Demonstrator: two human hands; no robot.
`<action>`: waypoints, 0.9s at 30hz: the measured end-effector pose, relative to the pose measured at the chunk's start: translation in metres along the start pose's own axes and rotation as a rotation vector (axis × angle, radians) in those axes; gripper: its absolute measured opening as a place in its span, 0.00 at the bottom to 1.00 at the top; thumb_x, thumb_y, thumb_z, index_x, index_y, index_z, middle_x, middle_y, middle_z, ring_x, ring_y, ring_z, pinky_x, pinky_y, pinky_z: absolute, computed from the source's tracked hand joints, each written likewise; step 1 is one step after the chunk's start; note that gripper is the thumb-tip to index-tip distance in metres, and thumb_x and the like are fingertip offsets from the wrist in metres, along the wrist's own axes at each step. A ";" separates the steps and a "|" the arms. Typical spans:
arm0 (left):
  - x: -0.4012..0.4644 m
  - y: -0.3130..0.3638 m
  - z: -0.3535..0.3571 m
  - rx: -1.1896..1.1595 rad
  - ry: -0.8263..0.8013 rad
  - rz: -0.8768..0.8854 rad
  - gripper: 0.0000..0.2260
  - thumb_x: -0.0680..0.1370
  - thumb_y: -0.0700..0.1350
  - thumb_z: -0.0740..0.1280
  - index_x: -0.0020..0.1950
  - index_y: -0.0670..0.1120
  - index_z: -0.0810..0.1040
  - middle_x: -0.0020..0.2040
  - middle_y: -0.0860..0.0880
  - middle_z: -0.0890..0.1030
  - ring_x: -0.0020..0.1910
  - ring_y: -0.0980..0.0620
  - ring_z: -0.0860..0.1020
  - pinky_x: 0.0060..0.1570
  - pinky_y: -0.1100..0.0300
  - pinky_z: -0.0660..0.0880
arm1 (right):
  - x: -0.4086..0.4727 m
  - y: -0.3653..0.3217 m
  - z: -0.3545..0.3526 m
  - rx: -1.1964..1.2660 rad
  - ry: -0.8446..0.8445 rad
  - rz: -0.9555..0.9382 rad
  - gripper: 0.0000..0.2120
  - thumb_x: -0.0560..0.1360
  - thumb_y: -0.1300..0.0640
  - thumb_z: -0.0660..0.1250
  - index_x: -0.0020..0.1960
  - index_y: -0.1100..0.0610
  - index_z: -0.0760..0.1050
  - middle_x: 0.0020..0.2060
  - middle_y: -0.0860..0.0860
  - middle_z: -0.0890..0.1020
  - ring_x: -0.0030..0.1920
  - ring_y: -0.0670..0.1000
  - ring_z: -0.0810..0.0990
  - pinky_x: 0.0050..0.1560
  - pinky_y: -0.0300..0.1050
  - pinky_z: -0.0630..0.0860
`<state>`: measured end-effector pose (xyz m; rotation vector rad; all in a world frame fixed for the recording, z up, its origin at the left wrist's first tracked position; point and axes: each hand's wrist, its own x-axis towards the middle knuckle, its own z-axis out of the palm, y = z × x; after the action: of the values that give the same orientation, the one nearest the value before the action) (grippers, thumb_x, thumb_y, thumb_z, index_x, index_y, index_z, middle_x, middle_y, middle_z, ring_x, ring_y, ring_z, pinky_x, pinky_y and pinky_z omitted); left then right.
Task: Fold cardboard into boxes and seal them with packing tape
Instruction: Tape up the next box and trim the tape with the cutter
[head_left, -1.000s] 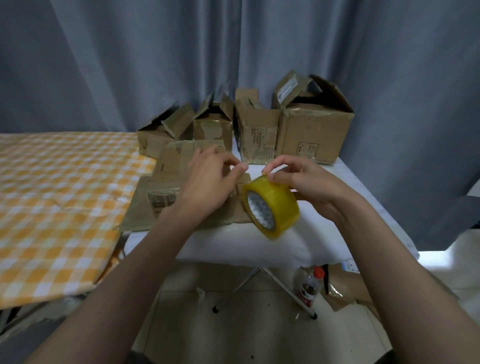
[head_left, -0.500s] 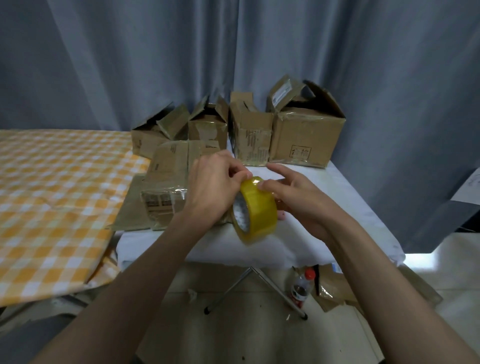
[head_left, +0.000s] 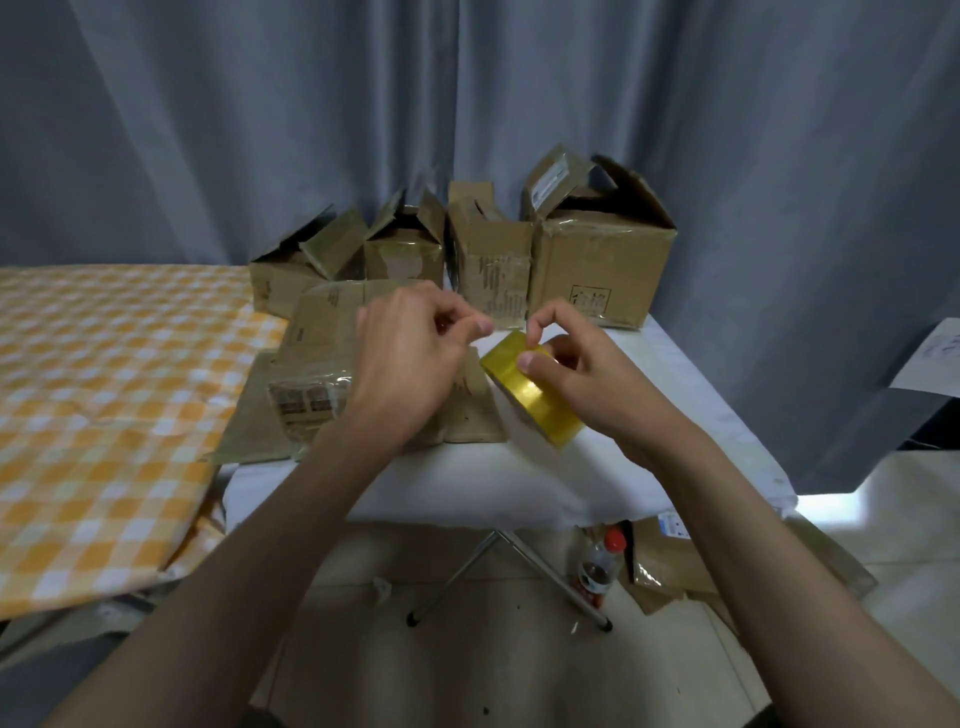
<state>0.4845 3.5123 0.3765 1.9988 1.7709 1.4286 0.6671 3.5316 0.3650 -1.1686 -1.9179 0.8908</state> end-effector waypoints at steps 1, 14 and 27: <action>0.002 -0.002 -0.002 -0.020 -0.011 -0.030 0.04 0.76 0.49 0.72 0.42 0.57 0.84 0.38 0.59 0.81 0.39 0.60 0.77 0.54 0.48 0.76 | 0.000 -0.001 -0.002 -0.006 -0.020 -0.022 0.03 0.81 0.54 0.64 0.51 0.47 0.71 0.40 0.55 0.74 0.38 0.50 0.70 0.39 0.46 0.69; 0.004 -0.012 0.020 0.327 -0.205 0.071 0.21 0.83 0.57 0.55 0.73 0.52 0.73 0.63 0.49 0.74 0.63 0.46 0.68 0.63 0.49 0.65 | 0.013 0.012 -0.032 0.038 0.083 -0.094 0.13 0.79 0.58 0.66 0.54 0.40 0.69 0.34 0.46 0.73 0.34 0.44 0.71 0.33 0.35 0.71; 0.004 -0.039 -0.015 0.265 -0.204 0.038 0.15 0.83 0.48 0.61 0.67 0.48 0.79 0.65 0.50 0.76 0.61 0.56 0.71 0.59 0.62 0.63 | 0.031 0.072 -0.003 -0.724 0.101 0.261 0.15 0.73 0.63 0.68 0.59 0.55 0.73 0.53 0.57 0.81 0.54 0.61 0.77 0.52 0.56 0.77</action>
<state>0.4458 3.5202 0.3625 2.2224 1.9222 0.9987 0.6899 3.5864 0.3136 -1.8709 -2.0943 0.2286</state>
